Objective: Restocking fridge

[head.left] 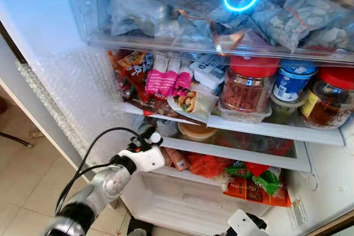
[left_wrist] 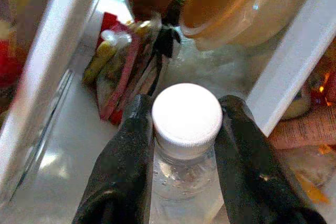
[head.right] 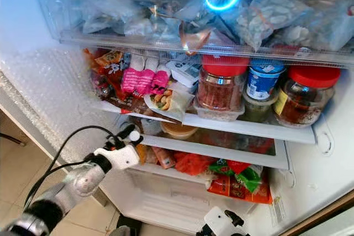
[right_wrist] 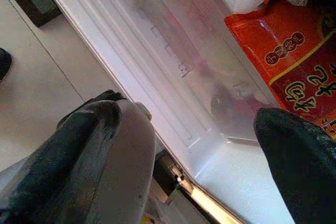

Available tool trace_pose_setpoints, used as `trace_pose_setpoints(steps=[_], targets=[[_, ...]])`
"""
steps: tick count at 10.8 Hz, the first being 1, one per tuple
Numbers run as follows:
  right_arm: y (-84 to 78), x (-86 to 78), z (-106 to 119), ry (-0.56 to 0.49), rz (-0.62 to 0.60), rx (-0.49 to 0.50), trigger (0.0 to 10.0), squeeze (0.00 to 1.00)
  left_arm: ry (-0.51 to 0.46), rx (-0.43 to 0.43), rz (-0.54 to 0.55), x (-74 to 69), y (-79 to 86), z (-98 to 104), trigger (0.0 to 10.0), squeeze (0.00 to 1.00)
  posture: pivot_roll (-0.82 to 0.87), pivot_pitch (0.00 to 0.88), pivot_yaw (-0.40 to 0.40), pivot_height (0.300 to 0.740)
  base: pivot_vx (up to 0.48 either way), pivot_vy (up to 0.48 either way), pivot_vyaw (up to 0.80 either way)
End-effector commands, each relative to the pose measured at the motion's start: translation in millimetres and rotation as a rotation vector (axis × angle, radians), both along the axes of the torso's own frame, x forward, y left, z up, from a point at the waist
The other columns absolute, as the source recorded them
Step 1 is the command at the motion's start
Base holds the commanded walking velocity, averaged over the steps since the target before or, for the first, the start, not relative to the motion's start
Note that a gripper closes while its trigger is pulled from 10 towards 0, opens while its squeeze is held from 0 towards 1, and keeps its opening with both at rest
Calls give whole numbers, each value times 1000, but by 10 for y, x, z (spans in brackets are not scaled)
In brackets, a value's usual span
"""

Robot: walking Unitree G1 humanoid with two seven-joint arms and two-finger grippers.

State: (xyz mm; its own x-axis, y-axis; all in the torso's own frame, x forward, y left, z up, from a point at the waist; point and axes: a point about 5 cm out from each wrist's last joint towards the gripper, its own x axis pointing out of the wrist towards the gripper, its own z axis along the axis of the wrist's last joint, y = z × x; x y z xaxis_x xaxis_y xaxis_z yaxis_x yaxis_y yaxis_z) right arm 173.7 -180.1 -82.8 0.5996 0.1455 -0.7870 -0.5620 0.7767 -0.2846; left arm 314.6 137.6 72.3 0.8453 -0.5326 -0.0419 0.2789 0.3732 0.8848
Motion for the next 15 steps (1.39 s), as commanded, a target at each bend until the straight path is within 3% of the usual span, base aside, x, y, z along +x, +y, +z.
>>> trace_pose_setpoints(steps=[1, 3, 5, 6, 7, 8, 9, 13, 14, 15], targets=[[-20, -726, -295, 286, -9, -52, 10000, 0, 34, 77, 5, -21, 81, -101, 10000, 0, -84, 100, 102, 618, 0, 0, 0], [-17, -732, -297, 279, -19, -55, 10000, 0, -5, 122, 68, 79, 122, -113, 10000, 0, -103, 101, 108, 618, 0, 0, 0], [-19, -739, -298, 278, -23, -56, 10000, 0, -35, 98, 115, 150, 115, -64, 10000, 0, -112, 110, 108, 618, 0, 0, 0], [-22, -741, -298, 277, -23, -57, 10000, 0, 10, 54, 126, 166, 87, -66, 10000, 0, -115, 114, 109, 618, 0, 0, 0], [-25, -745, -298, 277, -26, -58, 10000, 0, 146, -28, 106, 163, 17, -103, 10000, 0, -132, 123, 106, 618, 0, 0, 0], [-31, -751, -299, 277, -28, -59, 10000, 0, 175, 55, -27, 117, -107, -132, 10000, 0, -139, 128, 106, 618, 0, 0, 0], [-37, -755, -299, 277, -28, -61, 10000, 0, 157, 96, -64, 110, -134, -132, 10000, 0, -139, 133, 106, 618, 0, 0, 0], [-71, -791, -303, 281, -25, -71, 10000, 0, 151, 217, -91, 158, -9, -89, 10000, 0, -158, 154, 96, 618, 0, 0, 0], [-77, -800, -304, 282, -24, -73, 10000, 0, 150, 224, -85, 177, 3, -70, 10000, 165, -161, 159, 94, 618, 0, 0, 0], [-83, -808, -305, 284, -23, -74, 10000, 0, 146, 221, -67, 208, 12, -40, 10000, 502, -164, 162, 90, 618, 0, 0, 0]])
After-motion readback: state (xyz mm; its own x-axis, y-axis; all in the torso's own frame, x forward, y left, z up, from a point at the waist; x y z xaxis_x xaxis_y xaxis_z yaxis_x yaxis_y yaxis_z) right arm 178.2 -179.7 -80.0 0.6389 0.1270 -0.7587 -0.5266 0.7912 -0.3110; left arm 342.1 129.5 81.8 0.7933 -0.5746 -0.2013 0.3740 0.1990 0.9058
